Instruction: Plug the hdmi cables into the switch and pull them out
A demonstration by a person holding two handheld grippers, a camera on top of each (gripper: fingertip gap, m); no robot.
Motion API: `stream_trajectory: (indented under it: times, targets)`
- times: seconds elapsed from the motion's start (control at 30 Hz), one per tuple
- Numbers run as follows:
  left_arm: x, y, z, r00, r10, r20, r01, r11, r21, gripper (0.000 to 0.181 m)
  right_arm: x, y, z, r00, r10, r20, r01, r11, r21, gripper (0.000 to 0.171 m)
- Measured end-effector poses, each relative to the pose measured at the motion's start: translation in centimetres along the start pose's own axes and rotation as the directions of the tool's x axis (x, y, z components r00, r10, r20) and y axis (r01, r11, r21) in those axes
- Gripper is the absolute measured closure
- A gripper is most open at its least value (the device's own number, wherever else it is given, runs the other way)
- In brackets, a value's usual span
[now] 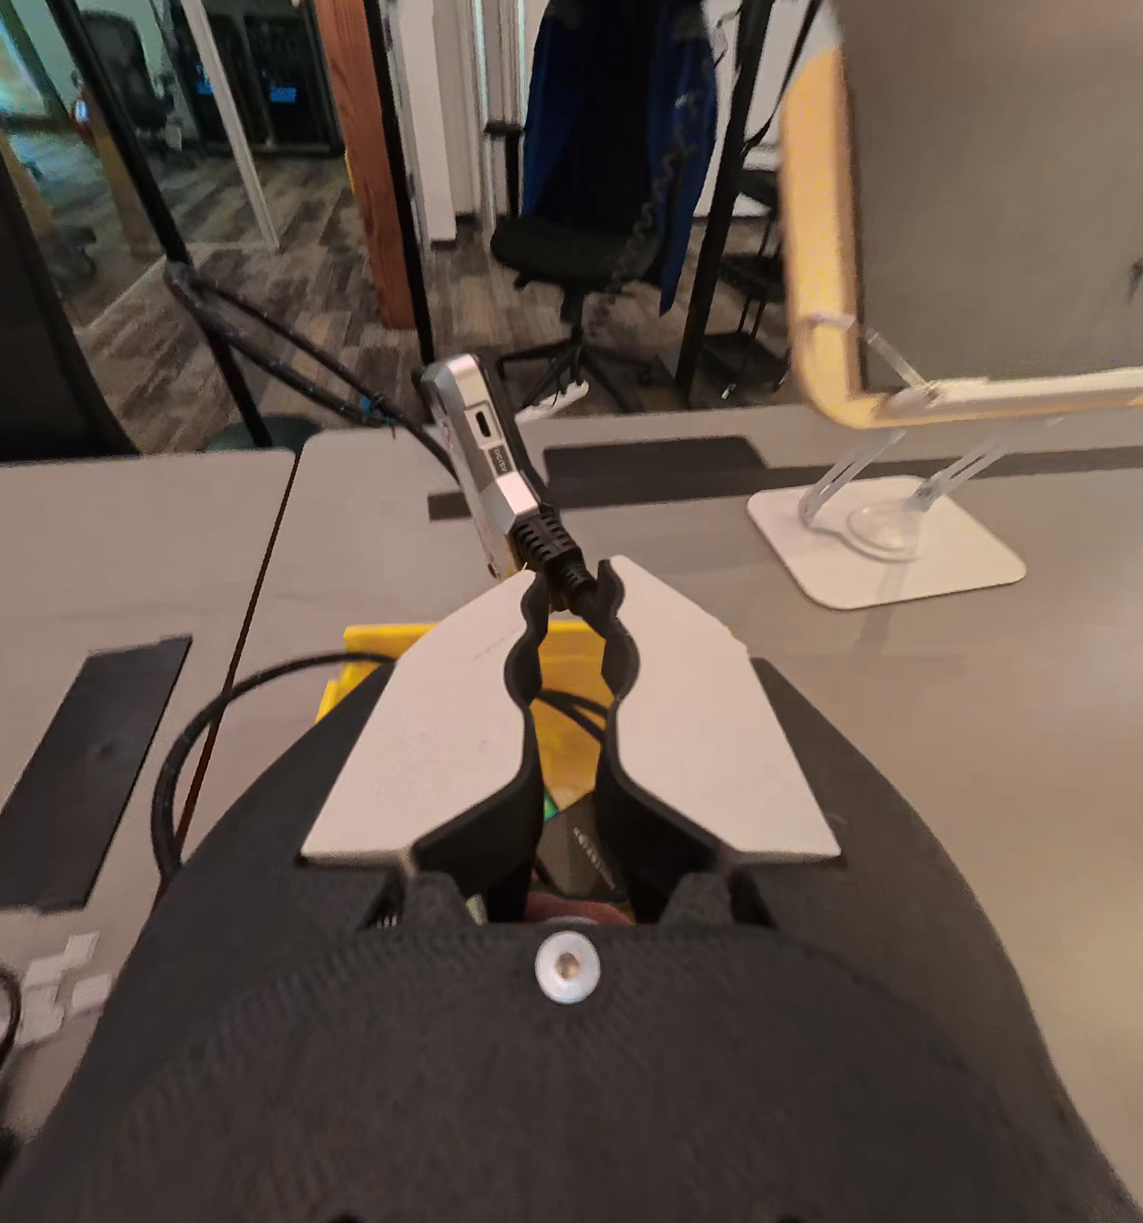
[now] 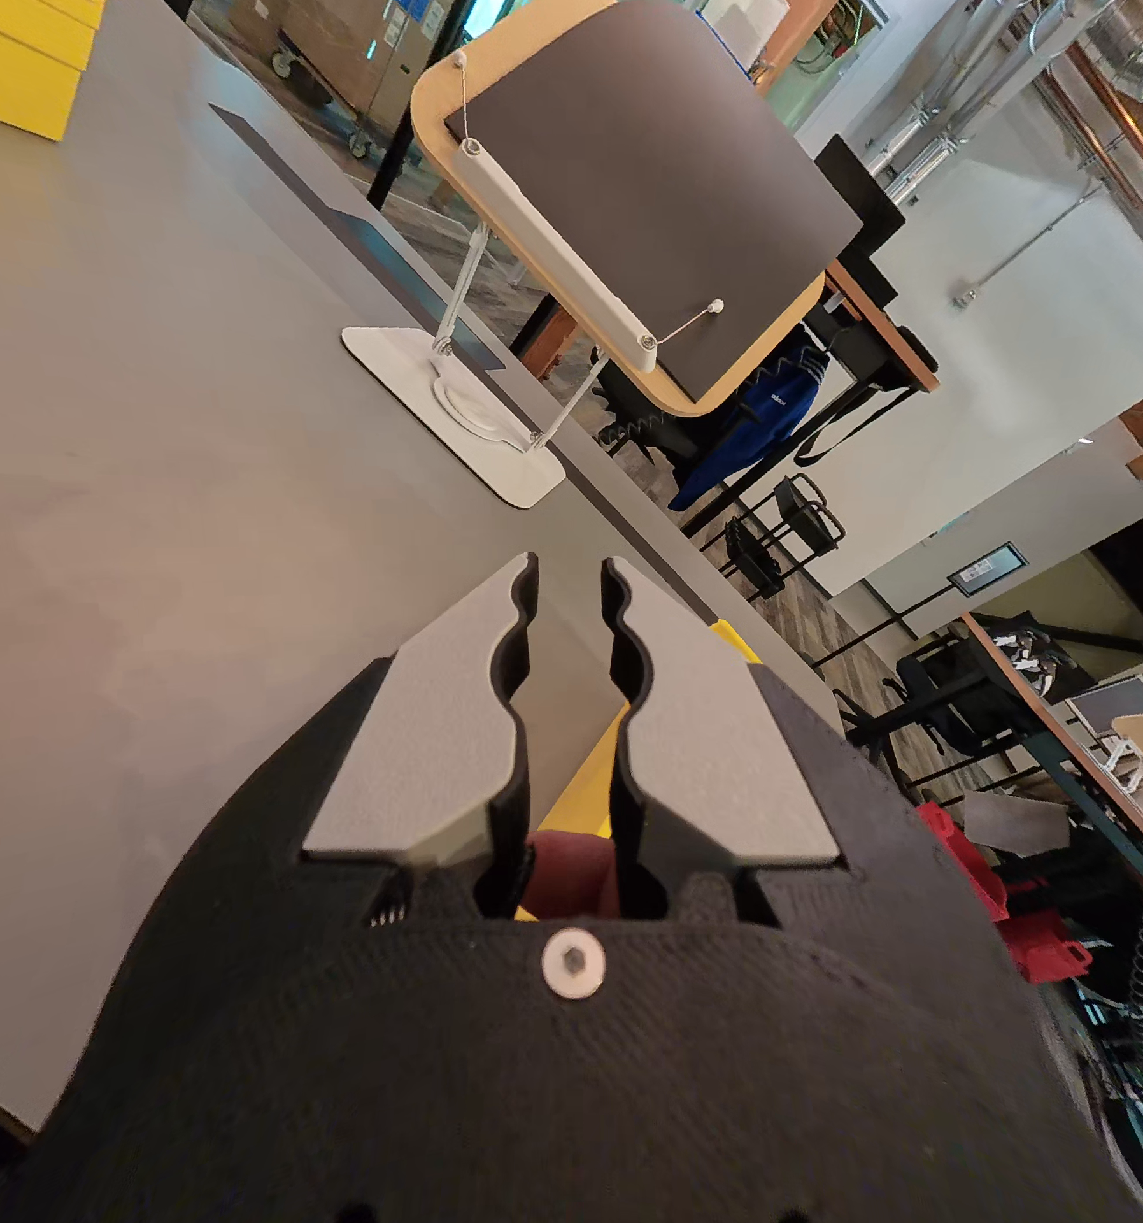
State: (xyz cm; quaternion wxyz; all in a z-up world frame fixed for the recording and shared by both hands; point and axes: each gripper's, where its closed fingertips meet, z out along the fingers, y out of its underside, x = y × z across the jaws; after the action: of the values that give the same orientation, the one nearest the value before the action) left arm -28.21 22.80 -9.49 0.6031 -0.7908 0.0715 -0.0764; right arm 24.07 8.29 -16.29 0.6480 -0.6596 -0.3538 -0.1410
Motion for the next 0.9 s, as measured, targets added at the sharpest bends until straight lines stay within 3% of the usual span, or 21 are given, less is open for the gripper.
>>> stream_trajectory:
  times: [0.37, 0.53, 0.57, 0.67, 0.77, 0.9]
  targets:
    - [6.2, -14.6, -5.3, 0.980, 0.183, -0.084, -0.152, 0.947, 0.284, 0.169, -0.3, -0.8, -0.1, 1.000, 0.013, 0.013, -0.013, 1.000, 0.022, 0.154]
    - [9.9, -21.5, -8.4, 0.960, 0.262, -0.100, -0.203, 0.895, 0.398, 0.169, -0.3, -1.2, -0.2, 1.000, 0.021, 0.017, -0.022, 0.999, 0.036, 0.154]
    - [10.6, -23.2, -9.4, 0.957, 0.278, -0.086, -0.211, 0.867, 0.451, 0.181, -0.3, -1.3, -0.3, 1.000, 0.023, 0.018, -0.024, 0.999, 0.039, 0.155]
    - [13.4, -27.8, -12.5, 0.940, 0.325, -0.107, -0.226, 0.824, 0.520, 0.181, -0.2, -1.6, -0.4, 0.999, 0.027, 0.020, -0.028, 0.999, 0.046, 0.155]
    - [16.9, -28.2, -12.1, 0.889, 0.444, -0.113, -0.349, 0.817, 0.459, 0.181, -0.5, -2.2, -0.4, 0.999, 0.033, 0.027, -0.035, 0.998, 0.058, 0.155]
    - [17.4, -21.6, -8.9, 0.862, 0.485, -0.147, -0.428, 0.852, 0.301, 0.181, -2.2, -3.2, -0.1, 0.996, 0.051, 0.078, -0.057, 0.995, 0.087, 0.155]
